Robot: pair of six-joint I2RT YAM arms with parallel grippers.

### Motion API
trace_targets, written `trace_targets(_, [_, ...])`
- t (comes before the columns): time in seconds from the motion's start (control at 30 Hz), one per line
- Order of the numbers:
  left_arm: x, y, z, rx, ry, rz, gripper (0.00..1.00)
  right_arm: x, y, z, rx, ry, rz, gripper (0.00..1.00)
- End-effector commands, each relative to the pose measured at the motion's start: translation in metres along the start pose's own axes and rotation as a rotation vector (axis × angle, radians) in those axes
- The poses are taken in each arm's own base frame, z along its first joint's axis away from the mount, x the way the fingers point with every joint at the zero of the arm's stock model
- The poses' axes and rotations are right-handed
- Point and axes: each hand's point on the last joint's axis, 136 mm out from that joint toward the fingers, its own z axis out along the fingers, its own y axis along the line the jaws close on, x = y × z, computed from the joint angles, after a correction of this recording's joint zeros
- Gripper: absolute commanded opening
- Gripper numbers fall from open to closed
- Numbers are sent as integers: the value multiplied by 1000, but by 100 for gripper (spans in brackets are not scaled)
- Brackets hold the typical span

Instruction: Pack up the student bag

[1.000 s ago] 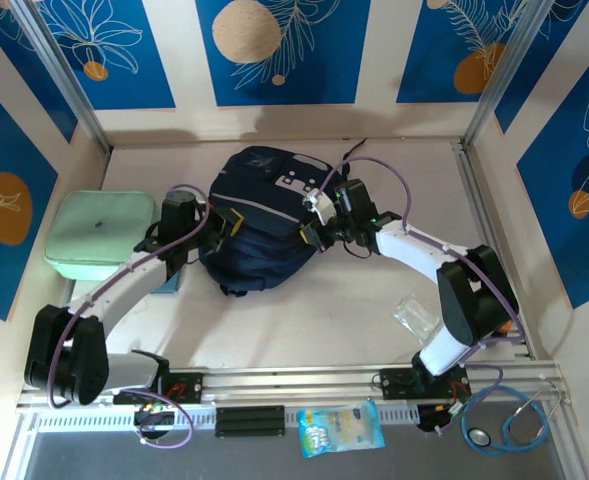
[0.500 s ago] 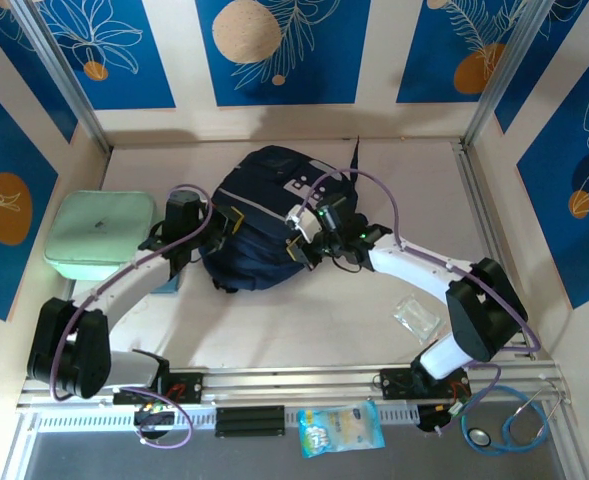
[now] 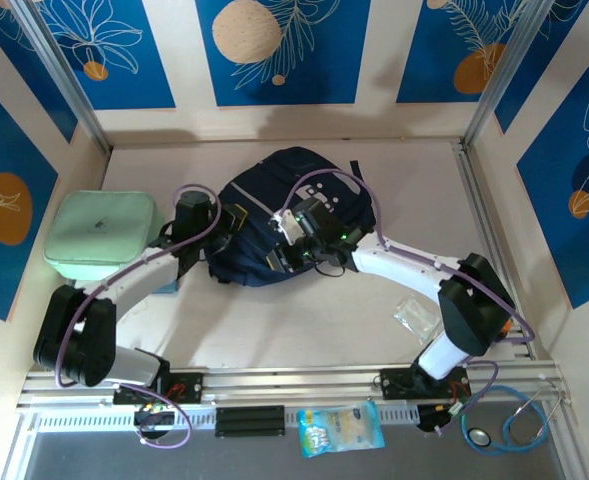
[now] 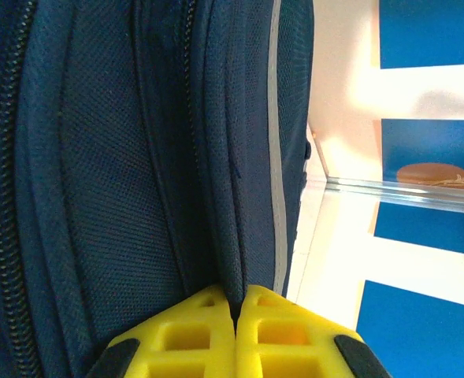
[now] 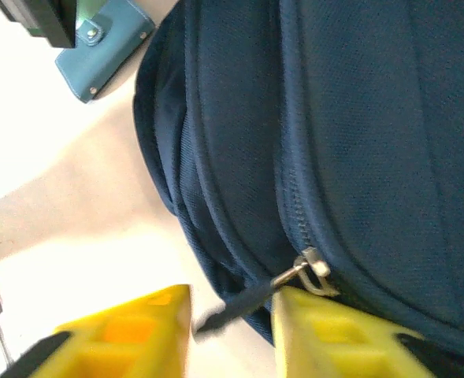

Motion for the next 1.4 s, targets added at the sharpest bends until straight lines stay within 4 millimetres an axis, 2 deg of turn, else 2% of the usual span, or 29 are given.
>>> trace_targets(0.0, [12, -4, -1, 16, 30, 55, 0, -4, 0, -32, -4, -74, 240, 47])
trace_targets(0.07, [14, 1, 0, 3, 41, 66, 0, 0, -2, -44, -39, -114, 406, 54])
trace_targets(0.13, [17, 3, 0, 2, 56, 72, 0, 6, -9, -48, -63, -134, 569, 56])
trace_targets(0.27, [25, 5, 0, 3, 84, 79, 0, 20, -40, -48, -46, -146, 895, 56])
trace_targets(0.47, [46, 8, -2, -12, 120, 104, 0, 4, -66, -52, -12, -212, 1025, 56])
trace_targets(0.57, [56, 11, -2, -17, 141, 111, 0, 0, -79, -47, -1, -223, 1063, 55])
trace_targets(0.77, [64, 13, -2, -22, 160, 128, 0, 0, -100, -39, 52, -214, 1105, 44])
trace_targets(0.8, [64, 13, -3, -25, 161, 137, 0, -1, -102, -38, 53, -213, 1107, 40])
trace_targets(0.83, [64, 14, -5, -33, 159, 150, 0, -3, -103, -37, 47, -208, 1111, 32])
trace_targets(0.87, [63, 15, -7, -45, 157, 174, 4, -5, -104, -37, 37, -208, 1105, 25])
trace_targets(0.93, [63, 21, -15, -90, 150, 241, 18, -9, -102, -38, 22, -214, 1089, 16])
trace_targets(1.0, [63, 25, -26, -127, 143, 320, 31, -15, -99, -40, 10, -223, 1060, 11])
trace_targets(1.07, [68, 25, -36, -146, 152, 396, 39, -18, -97, -43, 2, -231, 1044, 10])
trace_targets(1.2, [91, 15, -51, -202, 185, 610, 46, -25, -94, -48, -23, -248, 1024, 9])
trace_targets(1.37, [132, 5, -41, -218, 256, 773, 46, -28, -94, -51, -40, -253, 1027, 8])
